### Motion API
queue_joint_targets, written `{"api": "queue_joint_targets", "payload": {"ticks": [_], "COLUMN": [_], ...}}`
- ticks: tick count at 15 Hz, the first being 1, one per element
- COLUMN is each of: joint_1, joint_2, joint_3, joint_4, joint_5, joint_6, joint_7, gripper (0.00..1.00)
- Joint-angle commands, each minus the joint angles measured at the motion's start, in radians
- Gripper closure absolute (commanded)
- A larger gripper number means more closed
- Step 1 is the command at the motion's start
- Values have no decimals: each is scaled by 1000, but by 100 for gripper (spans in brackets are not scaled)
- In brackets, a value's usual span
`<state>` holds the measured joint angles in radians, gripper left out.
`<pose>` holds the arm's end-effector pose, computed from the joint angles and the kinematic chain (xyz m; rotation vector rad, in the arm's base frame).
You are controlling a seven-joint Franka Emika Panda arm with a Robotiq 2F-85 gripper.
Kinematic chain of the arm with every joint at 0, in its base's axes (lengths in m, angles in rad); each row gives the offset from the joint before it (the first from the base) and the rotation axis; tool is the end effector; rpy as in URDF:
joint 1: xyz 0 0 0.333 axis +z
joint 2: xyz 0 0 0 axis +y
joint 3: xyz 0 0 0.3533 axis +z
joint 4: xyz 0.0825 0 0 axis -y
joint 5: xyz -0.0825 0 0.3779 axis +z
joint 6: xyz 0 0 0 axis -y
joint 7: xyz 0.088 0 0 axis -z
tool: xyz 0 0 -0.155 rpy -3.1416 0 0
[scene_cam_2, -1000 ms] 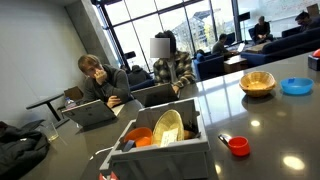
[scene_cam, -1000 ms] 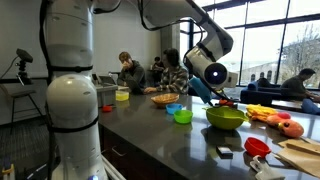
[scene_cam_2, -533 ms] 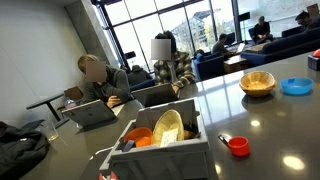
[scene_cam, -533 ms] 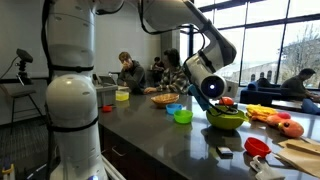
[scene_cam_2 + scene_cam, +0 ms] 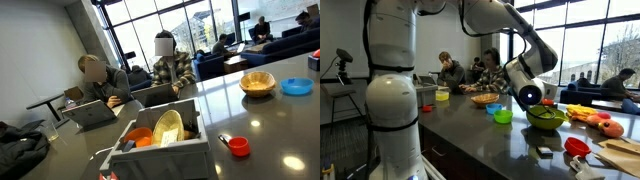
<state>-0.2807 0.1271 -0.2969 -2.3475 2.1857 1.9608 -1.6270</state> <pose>0.5206 -0.2296 0.3558 -1.6732 0.5861 -1.4538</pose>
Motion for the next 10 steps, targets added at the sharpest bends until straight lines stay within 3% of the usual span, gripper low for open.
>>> {"api": "queue_joint_targets", "payload": {"ticks": [1, 10], "joint_1": [0, -2], "joint_2": [-17, 1], "joint_3": [-5, -6], "joint_4": [-5, -9], "joint_5": [36, 75], "joint_6": [-43, -99], "joint_7": [-30, -66], "gripper": [99, 99]}}
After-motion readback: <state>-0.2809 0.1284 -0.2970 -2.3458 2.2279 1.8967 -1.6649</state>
